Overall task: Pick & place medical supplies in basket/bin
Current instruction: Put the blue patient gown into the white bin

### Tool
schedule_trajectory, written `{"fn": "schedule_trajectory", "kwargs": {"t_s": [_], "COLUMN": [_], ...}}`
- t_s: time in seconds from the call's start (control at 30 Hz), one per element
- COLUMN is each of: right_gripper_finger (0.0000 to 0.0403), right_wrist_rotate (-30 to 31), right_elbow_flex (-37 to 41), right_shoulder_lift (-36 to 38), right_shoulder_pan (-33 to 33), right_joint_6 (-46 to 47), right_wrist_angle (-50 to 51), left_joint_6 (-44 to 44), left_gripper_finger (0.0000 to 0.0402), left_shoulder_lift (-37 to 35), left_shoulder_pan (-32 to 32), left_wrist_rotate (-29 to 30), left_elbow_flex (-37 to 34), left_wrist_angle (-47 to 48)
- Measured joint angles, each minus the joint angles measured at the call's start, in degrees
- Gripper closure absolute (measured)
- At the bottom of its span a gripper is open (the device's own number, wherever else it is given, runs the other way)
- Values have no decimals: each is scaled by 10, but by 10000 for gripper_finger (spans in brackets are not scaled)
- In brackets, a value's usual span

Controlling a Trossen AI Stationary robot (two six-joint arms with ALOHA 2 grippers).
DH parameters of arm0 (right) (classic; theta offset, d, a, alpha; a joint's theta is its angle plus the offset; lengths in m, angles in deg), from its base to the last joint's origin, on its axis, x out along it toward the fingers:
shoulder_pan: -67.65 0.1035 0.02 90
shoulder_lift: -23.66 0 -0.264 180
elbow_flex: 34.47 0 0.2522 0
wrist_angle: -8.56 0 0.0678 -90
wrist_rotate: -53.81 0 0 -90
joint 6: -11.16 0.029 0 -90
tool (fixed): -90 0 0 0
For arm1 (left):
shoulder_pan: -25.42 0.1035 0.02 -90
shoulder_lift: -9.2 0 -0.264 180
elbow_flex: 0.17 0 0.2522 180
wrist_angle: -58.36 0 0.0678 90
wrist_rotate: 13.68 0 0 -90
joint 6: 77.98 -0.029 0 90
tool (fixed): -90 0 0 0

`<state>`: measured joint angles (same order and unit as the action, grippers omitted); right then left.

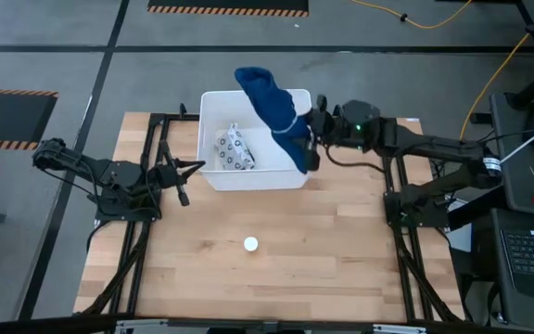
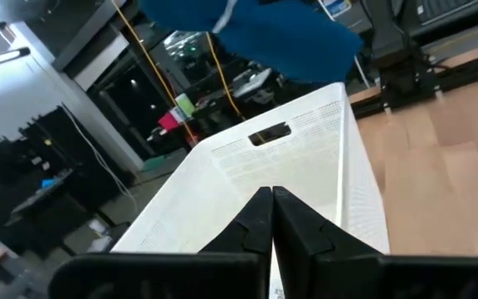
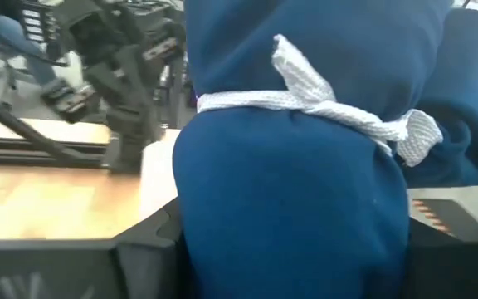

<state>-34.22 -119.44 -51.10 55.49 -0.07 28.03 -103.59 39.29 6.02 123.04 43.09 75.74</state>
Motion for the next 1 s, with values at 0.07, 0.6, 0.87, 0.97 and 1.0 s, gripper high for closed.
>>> {"fn": "schedule_trajectory", "kwargs": {"t_s": [0.07,0.6,0.87,0.97,1.0], "right_gripper_finger": [210,210,210,210,210], "right_wrist_rotate": [-4,7,9,9,9], "right_elbow_flex": [-17,-211,-352,-404,-419], "right_shoulder_lift": [-16,-172,-261,-293,-303], "right_shoulder_pan": [-17,-89,-99,-102,-102], "right_joint_6": [-15,4,37,51,52], "right_wrist_angle": [-1,184,339,378,391], "left_joint_6": [-6,-7,-7,-7,-7], "left_gripper_finger": [393,395,394,394,395], "left_shoulder_lift": [0,1,1,1,1], "left_shoulder_pan": [0,0,0,0,0], "left_wrist_rotate": [1,1,1,1,1], "left_elbow_flex": [0,0,0,0,0], "left_wrist_angle": [0,13,13,13,13]}}
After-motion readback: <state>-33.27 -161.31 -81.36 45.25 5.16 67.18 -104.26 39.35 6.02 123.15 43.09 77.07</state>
